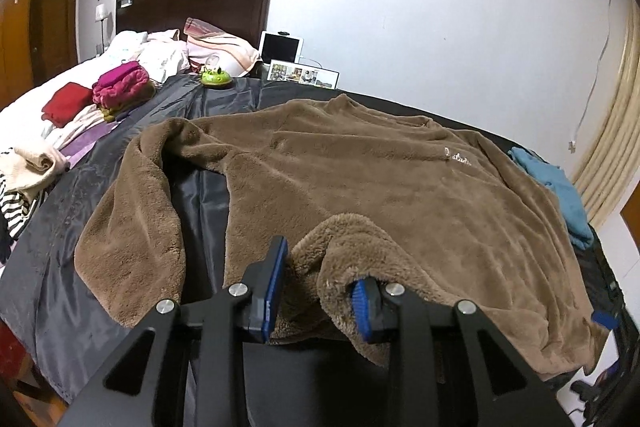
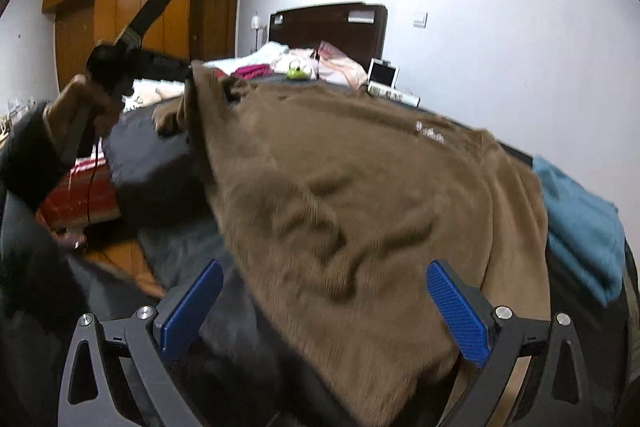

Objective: Fold clothes

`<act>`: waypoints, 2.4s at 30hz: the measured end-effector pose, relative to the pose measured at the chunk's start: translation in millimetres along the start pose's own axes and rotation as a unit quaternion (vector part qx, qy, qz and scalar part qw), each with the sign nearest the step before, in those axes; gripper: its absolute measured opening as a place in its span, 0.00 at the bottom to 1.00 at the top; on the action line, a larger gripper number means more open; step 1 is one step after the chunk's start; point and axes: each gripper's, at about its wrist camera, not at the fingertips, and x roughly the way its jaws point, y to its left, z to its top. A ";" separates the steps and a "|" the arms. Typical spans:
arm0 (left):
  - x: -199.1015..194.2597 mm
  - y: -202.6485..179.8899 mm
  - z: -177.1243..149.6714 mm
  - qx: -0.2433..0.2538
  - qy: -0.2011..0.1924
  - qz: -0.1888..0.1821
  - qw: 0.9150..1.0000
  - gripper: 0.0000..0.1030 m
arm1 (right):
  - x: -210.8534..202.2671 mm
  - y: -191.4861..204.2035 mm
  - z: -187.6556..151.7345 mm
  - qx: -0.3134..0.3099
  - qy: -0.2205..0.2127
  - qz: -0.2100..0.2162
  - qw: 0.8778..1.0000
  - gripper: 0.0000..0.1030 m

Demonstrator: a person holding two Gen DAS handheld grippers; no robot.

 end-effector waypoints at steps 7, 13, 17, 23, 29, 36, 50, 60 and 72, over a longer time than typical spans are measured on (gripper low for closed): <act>-3.5 4.1 -1.4 -0.010 -0.002 0.001 1.000 0.33 | 8.1 -25.6 -22.7 0.039 0.050 -0.038 0.997 0.50; -6.2 7.0 -7.7 -0.009 0.005 0.008 1.000 0.33 | 7.8 -36.7 -25.4 0.053 0.056 -0.079 0.994 0.24; -24.3 15.1 -17.5 0.002 0.006 0.023 1.000 0.33 | -11.9 -45.0 -14.8 0.075 0.029 -0.049 0.996 0.16; -62.5 37.5 -39.9 0.002 0.023 0.034 0.999 0.33 | -44.6 -52.6 1.9 0.088 -0.003 -0.009 0.996 0.14; -78.4 35.2 -69.0 0.064 0.064 0.061 0.994 0.33 | -41.3 -39.7 -3.7 0.049 0.033 -0.001 0.998 0.15; -55.1 26.2 -112.7 0.175 0.134 0.057 0.974 0.34 | -33.7 -35.3 -15.6 0.021 0.072 0.010 0.997 0.15; -72.1 40.5 -112.0 0.259 0.112 -0.013 0.959 0.56 | -58.0 -60.1 -6.6 0.051 0.018 0.067 0.996 0.77; -111.4 20.7 -54.6 0.244 0.000 -0.076 0.967 0.78 | -11.8 -60.9 26.1 0.082 0.029 0.046 0.995 0.77; -2.1 -27.3 -75.9 0.260 0.117 -0.087 0.954 0.78 | 59.7 -33.0 10.9 0.014 0.144 0.023 0.989 0.77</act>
